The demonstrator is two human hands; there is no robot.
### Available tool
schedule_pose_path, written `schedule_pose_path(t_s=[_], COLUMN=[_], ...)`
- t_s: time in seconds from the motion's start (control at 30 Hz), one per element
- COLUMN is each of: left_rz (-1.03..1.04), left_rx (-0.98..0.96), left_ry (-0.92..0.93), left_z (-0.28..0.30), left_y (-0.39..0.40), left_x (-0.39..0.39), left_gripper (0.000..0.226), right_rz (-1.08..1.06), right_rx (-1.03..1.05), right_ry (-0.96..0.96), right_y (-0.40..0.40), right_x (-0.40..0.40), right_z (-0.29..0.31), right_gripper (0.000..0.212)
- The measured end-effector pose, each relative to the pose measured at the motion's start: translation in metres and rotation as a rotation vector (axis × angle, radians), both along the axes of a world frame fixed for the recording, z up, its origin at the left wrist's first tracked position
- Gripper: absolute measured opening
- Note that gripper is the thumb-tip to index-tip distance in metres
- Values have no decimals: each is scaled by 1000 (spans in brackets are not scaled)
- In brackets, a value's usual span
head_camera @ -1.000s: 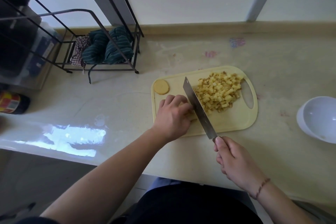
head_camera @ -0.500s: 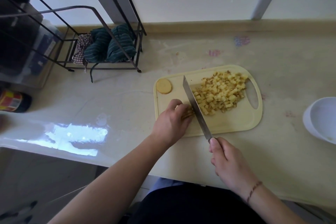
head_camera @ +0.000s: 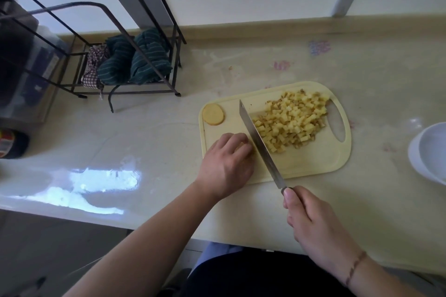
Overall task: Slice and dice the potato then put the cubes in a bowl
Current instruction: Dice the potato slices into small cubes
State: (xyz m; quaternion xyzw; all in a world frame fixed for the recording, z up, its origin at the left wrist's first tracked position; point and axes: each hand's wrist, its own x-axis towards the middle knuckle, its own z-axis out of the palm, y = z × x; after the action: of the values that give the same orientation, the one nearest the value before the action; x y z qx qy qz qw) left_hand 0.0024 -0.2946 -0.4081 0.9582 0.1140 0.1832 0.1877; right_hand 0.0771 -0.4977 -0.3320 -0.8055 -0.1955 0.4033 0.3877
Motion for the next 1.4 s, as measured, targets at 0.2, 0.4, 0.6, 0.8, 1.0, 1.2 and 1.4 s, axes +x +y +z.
schedule_pose_path(t_s=[0.2,0.4,0.6,0.8,1.0,1.2,1.4], left_rz=[-14,-30,-66,-88,-70,-80,-71], left_rx=[-131,-139,-90,-102,-131,-169,-142], left_ry=[-49,-35,6,-12,-22,-29,-40], left_z=[-8,-12,-10,-9,-10,-8,-9], left_y=[3,9,10,12,12,14,13], left_x=[-1,-1,5,7,7,-7,-5], left_gripper=[9,7,10,13,6,17,14], right_rz=[50,116,137,172,144,65,115], right_rx=[5,12,-13,-68,-21,-3,33], right_ry=[-22,-78,-98,-151,-256,-178,-132], right_y=[-5,-7,-4,-1,29,14,14], right_x=[-4,-5,-8,-9,2,12,2], right_z=[7,13,19,6,-12,-5,5], right_gripper=[49,40,37,43,44,44,47])
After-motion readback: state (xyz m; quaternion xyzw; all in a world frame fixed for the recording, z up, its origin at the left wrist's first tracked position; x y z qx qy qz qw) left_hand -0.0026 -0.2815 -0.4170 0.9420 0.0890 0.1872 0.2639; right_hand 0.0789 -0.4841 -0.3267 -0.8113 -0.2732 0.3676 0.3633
